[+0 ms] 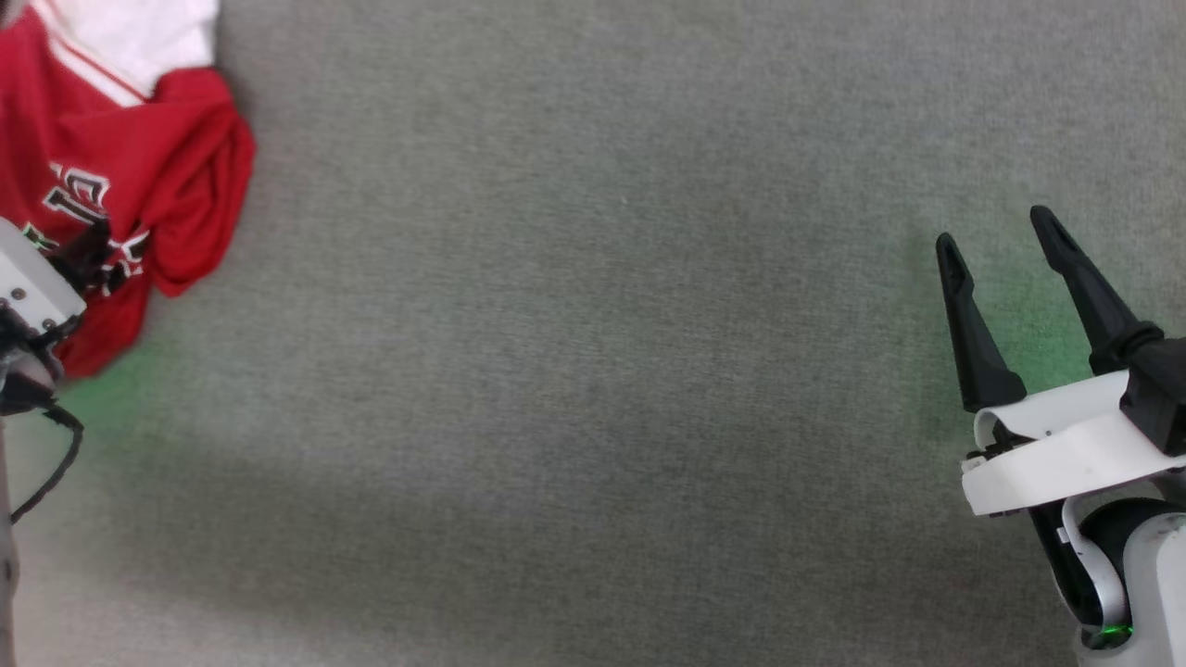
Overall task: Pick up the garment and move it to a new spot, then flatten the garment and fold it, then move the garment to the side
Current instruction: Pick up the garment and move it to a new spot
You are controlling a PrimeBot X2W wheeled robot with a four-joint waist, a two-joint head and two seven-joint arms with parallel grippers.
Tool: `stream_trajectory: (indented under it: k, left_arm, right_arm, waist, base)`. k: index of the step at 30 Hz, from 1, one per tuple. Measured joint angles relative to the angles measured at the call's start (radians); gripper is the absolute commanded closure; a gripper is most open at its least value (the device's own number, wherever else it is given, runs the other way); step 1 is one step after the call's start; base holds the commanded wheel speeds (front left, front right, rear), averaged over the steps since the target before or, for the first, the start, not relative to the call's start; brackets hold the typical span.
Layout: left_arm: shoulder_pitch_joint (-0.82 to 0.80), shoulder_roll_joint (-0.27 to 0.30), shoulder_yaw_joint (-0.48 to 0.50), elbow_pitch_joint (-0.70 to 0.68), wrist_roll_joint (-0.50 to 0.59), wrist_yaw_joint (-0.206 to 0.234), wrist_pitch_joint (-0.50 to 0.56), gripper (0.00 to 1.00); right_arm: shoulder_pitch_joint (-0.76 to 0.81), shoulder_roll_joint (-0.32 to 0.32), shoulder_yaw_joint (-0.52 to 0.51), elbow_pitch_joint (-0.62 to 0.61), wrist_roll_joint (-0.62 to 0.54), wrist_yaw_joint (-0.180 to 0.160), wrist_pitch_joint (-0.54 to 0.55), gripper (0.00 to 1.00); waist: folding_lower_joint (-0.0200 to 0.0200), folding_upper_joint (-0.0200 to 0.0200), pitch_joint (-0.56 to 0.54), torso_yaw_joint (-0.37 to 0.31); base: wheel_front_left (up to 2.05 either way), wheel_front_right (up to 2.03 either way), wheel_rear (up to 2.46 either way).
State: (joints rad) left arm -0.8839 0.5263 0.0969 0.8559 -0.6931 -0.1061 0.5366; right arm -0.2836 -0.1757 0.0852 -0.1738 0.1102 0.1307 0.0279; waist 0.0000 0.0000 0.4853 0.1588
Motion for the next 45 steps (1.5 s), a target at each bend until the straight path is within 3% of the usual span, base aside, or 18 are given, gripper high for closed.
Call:
stream_trajectory:
  k: [10,11,12,13,21,33,40,45]
  left_arm:
    - [-0.085,0.01,-0.057,0.164,0.005,-0.017,-0.007,0.0]
    - [-0.091,0.01,-0.063,0.177,0.006,-0.017,-0.013,0.14]
    - [-0.095,0.01,-0.069,0.187,0.006,-0.018,-0.026,0.45]
    - [-0.096,0.011,-0.077,0.193,0.009,-0.018,-0.042,1.0]
    - [-0.123,0.051,-0.126,0.221,0.015,-0.022,-0.137,1.0]
    - [-0.165,0.151,-0.226,0.078,-0.026,-0.023,-0.262,1.0]
    - [-0.186,0.199,-0.295,-0.038,-0.025,-0.023,-0.272,1.0]
    - [-0.19,0.221,-0.338,-0.159,-0.036,-0.023,-0.21,1.0]
  right_arm:
    - [-0.007,0.002,0.0,-0.04,0.003,0.0,0.038,0.0]
    - [-0.007,0.003,0.0,-0.04,0.003,0.0,0.039,0.0]
    - [-0.007,0.005,0.001,-0.04,0.004,0.0,0.04,0.0]
    - [-0.007,0.006,0.002,-0.039,0.004,0.0,0.041,0.0]
    - [-0.007,0.019,0.001,-0.002,0.012,0.0,0.023,0.0]
    - [0.014,0.053,0.003,0.1,0.039,0.0,-0.035,0.0]
    - [0.034,0.075,0.003,0.149,0.049,0.0,-0.065,0.0]
    - [0.049,0.087,-0.001,0.175,0.057,0.0,-0.081,0.0]
  waist:
    - [0.0,0.0,0.029,-0.033]
    - [0.0,0.0,0.026,-0.033]
    - [0.0,0.0,0.023,-0.033]
    - [0.0,0.0,0.02,-0.033]
    - [0.0,0.0,-0.027,-0.031]
    - [0.0,0.0,-0.156,-0.014]
    - [0.0,0.0,-0.245,-0.003]
    - [0.0,0.0,-0.305,0.001]
  base:
    - [0.0,0.0,0.0]
    - [0.0,0.0,0.0]
    - [0.0,0.0,0.0]
    - [0.0,0.0,0.0]
    - [0.0,0.0,0.0]
    - [0.0,0.0,0.0]
    - [0.0,0.0,0.0]
    - [0.0,0.0,0.0]
